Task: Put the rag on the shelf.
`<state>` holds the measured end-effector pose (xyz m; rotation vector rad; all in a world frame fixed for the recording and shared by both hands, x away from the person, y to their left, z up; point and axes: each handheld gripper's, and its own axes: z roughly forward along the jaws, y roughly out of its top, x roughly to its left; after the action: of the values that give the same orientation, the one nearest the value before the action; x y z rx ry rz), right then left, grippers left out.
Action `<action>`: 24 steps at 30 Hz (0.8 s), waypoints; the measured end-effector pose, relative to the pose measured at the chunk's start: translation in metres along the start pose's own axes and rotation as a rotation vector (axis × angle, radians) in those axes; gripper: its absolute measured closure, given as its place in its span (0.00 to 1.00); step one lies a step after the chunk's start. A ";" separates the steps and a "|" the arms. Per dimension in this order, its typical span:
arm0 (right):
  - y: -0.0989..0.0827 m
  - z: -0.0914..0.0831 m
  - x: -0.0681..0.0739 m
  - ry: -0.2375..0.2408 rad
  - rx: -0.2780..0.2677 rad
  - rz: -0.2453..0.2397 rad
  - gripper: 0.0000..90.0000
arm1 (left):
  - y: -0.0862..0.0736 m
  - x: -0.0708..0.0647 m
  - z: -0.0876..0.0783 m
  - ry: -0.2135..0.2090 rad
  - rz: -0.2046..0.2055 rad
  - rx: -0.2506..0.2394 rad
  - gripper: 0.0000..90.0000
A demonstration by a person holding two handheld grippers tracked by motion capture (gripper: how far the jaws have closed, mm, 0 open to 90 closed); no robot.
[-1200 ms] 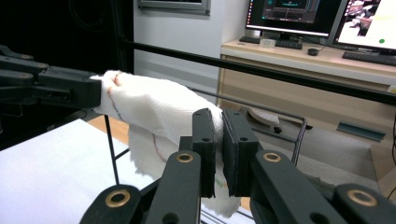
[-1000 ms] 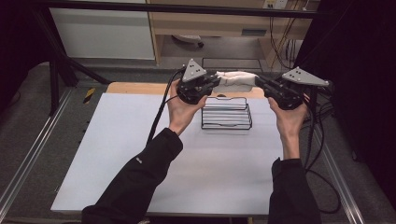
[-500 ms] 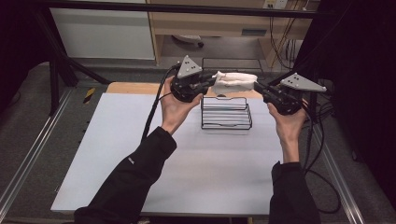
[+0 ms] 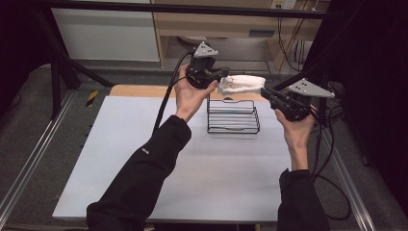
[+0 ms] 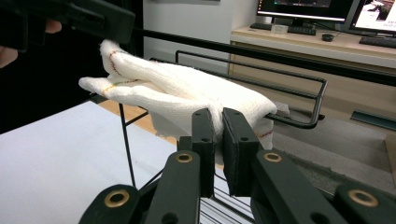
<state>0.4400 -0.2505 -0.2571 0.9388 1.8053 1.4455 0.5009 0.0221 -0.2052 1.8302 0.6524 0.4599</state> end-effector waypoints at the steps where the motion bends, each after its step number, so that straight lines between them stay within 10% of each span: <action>1: -0.001 0.000 0.000 0.001 0.001 -0.001 0.93 | -0.002 -0.002 0.001 -0.005 0.010 0.012 1.00; 24: -0.005 -0.002 0.003 0.016 0.026 -0.013 0.79 | -0.047 -0.010 0.020 -0.016 0.043 0.085 1.00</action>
<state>0.4361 -0.2501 -0.2622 0.9285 1.8430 1.4286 0.4949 0.0137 -0.2561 1.9293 0.6309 0.4515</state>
